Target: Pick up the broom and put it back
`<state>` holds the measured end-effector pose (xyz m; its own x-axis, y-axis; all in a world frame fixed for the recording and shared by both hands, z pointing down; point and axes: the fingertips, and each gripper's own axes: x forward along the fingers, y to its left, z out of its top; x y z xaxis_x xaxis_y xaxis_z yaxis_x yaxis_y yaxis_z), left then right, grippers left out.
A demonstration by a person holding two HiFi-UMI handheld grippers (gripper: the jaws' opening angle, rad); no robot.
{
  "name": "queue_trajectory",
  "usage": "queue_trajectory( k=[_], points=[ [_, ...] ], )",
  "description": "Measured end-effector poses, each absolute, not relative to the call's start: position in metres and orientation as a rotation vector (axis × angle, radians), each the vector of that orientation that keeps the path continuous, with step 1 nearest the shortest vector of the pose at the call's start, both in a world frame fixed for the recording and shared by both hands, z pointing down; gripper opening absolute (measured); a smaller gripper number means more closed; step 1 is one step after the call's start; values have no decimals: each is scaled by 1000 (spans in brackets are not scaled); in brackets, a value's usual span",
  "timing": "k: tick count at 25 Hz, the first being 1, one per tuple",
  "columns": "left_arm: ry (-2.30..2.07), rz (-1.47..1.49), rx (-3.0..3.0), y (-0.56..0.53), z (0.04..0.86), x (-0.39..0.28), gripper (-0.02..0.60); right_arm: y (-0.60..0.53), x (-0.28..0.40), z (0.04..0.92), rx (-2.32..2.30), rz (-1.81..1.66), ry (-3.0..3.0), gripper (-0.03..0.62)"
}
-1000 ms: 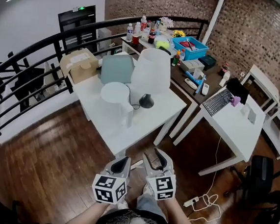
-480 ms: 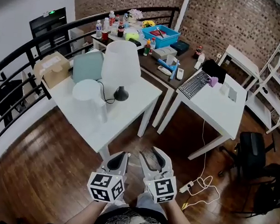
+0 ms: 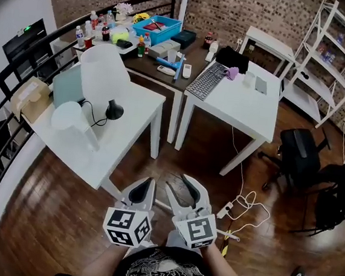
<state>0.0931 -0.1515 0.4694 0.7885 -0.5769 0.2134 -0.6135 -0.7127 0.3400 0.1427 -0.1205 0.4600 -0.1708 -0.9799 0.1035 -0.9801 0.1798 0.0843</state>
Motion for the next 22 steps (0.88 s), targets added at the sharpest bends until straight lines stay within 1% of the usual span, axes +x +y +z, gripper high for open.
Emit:
queue_trajectory(
  k=[7,9,11,15,22],
  points=[
    [-831,155,2624,-140,468,126,3,-111,171,452,2023,12,-2267,156],
    [-825,157,2635,-139,467,131,3,-109,174,449,2041,-2,-2268,147],
    [-827,152,2645,-138,464,133,3,-108,175,446,2068,-4,-2266,91],
    [-850,131,2661,-138,460,133,3,-108,168,439,2075,5,-2266,4],
    [-875,123,2671,-140,457,126,3,-110,158,442,2069,37,-2276,0]
  ],
)
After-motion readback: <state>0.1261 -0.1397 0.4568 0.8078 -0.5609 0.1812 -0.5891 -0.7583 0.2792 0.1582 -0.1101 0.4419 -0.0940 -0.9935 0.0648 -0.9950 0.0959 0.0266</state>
